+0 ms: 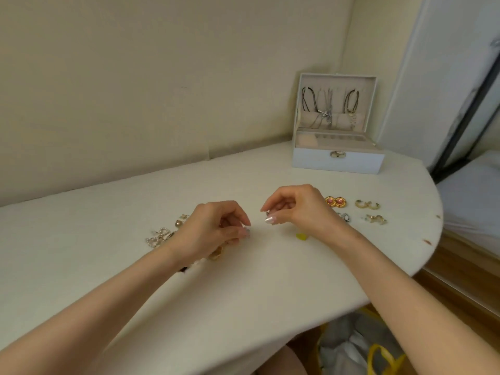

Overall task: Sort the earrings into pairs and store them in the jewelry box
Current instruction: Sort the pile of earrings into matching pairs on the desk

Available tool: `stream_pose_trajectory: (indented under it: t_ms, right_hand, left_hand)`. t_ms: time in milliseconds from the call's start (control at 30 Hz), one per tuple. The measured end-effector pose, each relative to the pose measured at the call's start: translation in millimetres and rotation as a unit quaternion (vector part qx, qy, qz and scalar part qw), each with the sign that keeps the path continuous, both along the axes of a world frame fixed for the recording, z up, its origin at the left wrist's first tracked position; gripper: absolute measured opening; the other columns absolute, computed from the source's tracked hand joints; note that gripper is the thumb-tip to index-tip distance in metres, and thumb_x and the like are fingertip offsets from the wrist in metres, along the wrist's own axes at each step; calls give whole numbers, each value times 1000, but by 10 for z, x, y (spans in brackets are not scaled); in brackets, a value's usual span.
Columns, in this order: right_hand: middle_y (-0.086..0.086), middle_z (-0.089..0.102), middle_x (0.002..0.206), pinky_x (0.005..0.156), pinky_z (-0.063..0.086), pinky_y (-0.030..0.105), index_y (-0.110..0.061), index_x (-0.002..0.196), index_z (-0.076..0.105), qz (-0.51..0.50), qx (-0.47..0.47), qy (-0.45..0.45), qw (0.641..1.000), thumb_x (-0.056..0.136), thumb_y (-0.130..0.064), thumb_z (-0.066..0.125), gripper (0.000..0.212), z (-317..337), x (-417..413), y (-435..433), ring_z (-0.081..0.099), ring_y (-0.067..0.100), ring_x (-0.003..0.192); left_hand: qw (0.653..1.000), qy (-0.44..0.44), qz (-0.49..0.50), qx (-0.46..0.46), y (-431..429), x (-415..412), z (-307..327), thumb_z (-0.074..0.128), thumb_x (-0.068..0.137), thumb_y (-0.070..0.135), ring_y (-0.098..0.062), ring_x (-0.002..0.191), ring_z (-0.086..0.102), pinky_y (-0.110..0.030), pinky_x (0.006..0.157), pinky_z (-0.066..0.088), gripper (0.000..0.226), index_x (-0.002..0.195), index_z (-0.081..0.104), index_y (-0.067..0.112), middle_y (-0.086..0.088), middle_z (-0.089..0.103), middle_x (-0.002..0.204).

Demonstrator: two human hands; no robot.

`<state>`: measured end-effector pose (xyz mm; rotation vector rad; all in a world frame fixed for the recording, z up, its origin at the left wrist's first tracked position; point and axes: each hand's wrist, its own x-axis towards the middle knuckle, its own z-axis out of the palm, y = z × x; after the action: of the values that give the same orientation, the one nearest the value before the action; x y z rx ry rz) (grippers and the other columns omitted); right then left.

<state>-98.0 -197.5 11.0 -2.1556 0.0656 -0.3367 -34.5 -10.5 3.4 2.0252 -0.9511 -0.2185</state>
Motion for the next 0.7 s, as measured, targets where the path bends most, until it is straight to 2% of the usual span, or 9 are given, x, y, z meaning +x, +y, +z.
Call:
stream_pose_trajectory:
  t_ms: [67, 167, 233, 333, 433, 500, 600, 700]
  right_hand:
    - [4, 68, 69, 72, 54, 31, -19, 72, 72, -18, 12, 5, 1000, 68, 4, 76, 24, -36, -129, -114, 64, 11, 67]
    - [4, 67, 68, 70, 50, 15, -20, 73, 73, -55, 13, -12, 998, 69, 10, 73, 30, -75, -338, -296, 63, 9, 69]
    - [7, 68, 72, 75, 50, 16, -23, 71, 72, -86, 9, -17, 996, 69, 10, 73, 33, -99, -463, -435, 62, 5, 68]
    - [6, 68, 74, 67, 50, 8, -22, 70, 71, -135, 23, -2, 991, 70, 8, 74, 30, -115, -632, -635, 61, 4, 65]
    - [-1, 68, 71, 63, 48, 5, -22, 68, 71, -175, 27, 12, 984, 68, 6, 76, 29, -136, -740, -786, 62, 2, 64]
    - [-4, 68, 68, 63, 47, 5, -24, 66, 70, -190, 16, 25, 981, 68, 5, 77, 30, -162, -772, -832, 62, 3, 65]
    - [-8, 67, 65, 58, 42, 1, -21, 66, 72, -206, -5, 39, 978, 67, 2, 79, 25, -210, -779, -868, 59, 0, 62]
    - [-16, 62, 50, 54, 38, -1, -18, 66, 72, -215, -9, 41, 976, 66, 2, 80, 21, -243, -784, -886, 56, -9, 53]
  left_hand:
    - [1000, -19, -19, 10, -185, -98, -12, 69, 79, 4, -5, 63, 59, -8, 58, 42, 9, 83, 67, 13, 4, 66, 70]
    - [995, -75, -52, 34, -501, -220, -50, 70, 79, 11, 4, 63, 55, -8, 63, 39, 9, 87, 69, 15, 6, 65, 73]
    - [992, -94, -68, 47, -724, -283, -85, 69, 79, 14, -1, 70, 58, -17, 71, 44, 10, 89, 69, 16, 2, 70, 79]
    - [987, -121, -79, 65, -1035, -374, -94, 67, 81, 16, -17, 89, 62, -31, 82, 47, 12, 93, 69, 17, 2, 72, 89]
    - [980, -156, -82, 92, -1277, -404, -100, 63, 84, 19, -16, 105, 52, -28, 78, 41, 15, 99, 66, 18, 6, 67, 92]
    - [978, -162, -83, 105, -1402, -399, -115, 62, 85, 19, -16, 112, 43, -26, 74, 34, 15, 100, 66, 19, 8, 61, 85]
    - [975, -164, -82, 123, -1546, -368, -167, 63, 83, 19, -20, 111, 39, -28, 75, 34, 15, 97, 67, 22, 6, 63, 87]
    - [974, -169, -75, 131, -1618, -332, -210, 65, 81, 18, -21, 109, 42, -31, 78, 39, 14, 94, 67, 22, 4, 68, 92]
